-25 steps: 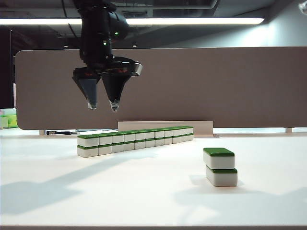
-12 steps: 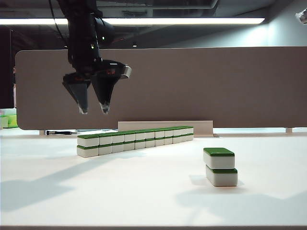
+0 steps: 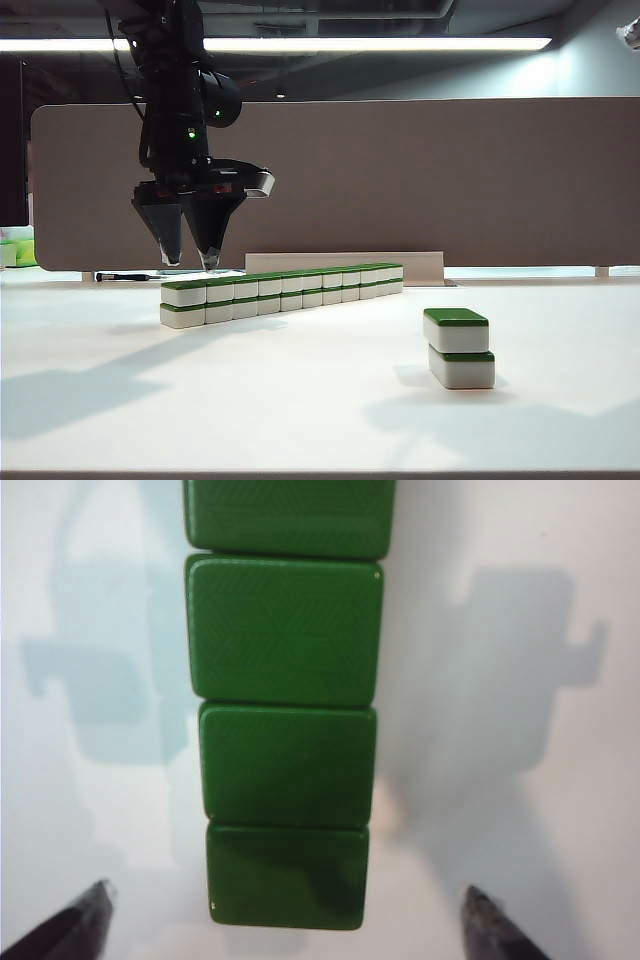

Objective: Take a mahjong tile from the mahjong wall and then place it on the table close to you.

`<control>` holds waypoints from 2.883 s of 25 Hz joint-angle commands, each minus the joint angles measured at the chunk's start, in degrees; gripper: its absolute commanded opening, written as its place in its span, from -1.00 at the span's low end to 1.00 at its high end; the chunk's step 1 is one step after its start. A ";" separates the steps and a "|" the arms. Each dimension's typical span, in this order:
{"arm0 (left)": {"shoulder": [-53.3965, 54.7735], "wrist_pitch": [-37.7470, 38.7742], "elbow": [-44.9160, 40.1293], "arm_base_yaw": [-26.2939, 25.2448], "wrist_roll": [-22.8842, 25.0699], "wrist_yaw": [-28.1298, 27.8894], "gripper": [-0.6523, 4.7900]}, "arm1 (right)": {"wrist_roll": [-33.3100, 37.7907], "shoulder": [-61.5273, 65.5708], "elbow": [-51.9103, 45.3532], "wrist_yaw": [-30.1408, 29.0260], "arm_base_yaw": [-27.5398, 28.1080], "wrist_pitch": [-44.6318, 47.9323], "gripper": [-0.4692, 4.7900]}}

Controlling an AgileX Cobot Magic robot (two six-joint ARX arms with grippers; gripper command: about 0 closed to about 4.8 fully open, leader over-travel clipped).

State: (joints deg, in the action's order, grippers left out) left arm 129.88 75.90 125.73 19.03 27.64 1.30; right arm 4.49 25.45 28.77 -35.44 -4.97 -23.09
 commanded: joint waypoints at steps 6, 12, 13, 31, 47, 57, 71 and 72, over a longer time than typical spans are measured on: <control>1.44 -0.37 0.11 0.00 1.03 -0.17 0.92 | 0.02 -0.04 0.24 -0.35 -0.04 -1.75 -0.83; 3.19 -0.57 0.11 0.00 1.05 -0.17 0.92 | 0.02 -0.04 0.24 -0.33 -0.04 -1.73 -0.83; 3.37 -0.37 0.11 0.00 1.05 -0.17 0.92 | 0.02 -0.04 0.24 -0.31 -0.04 -1.75 -0.83; 6.47 0.26 0.04 -0.37 1.05 -0.15 0.58 | 0.02 -0.04 0.24 -0.28 0.00 -1.73 -0.83; 7.15 0.04 0.04 -0.55 0.94 -0.13 0.39 | 0.02 -0.04 0.24 -0.04 0.00 -1.66 -0.83; 9.40 1.29 0.04 -0.57 0.87 -0.07 0.29 | 0.00 -0.04 0.24 -0.04 0.02 -1.44 -0.83; 8.90 5.16 0.20 -0.55 0.85 -0.22 -0.09 | 0.00 -0.04 0.24 1.01 0.02 -1.05 -0.83; 8.90 5.22 0.20 -0.55 0.85 -0.20 -0.15 | 0.00 -0.04 0.24 1.01 0.02 -1.05 -0.83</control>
State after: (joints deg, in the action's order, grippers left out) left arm 138.06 79.26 126.45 18.52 28.51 0.40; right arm 4.49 25.43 28.77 -34.48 -4.91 -24.93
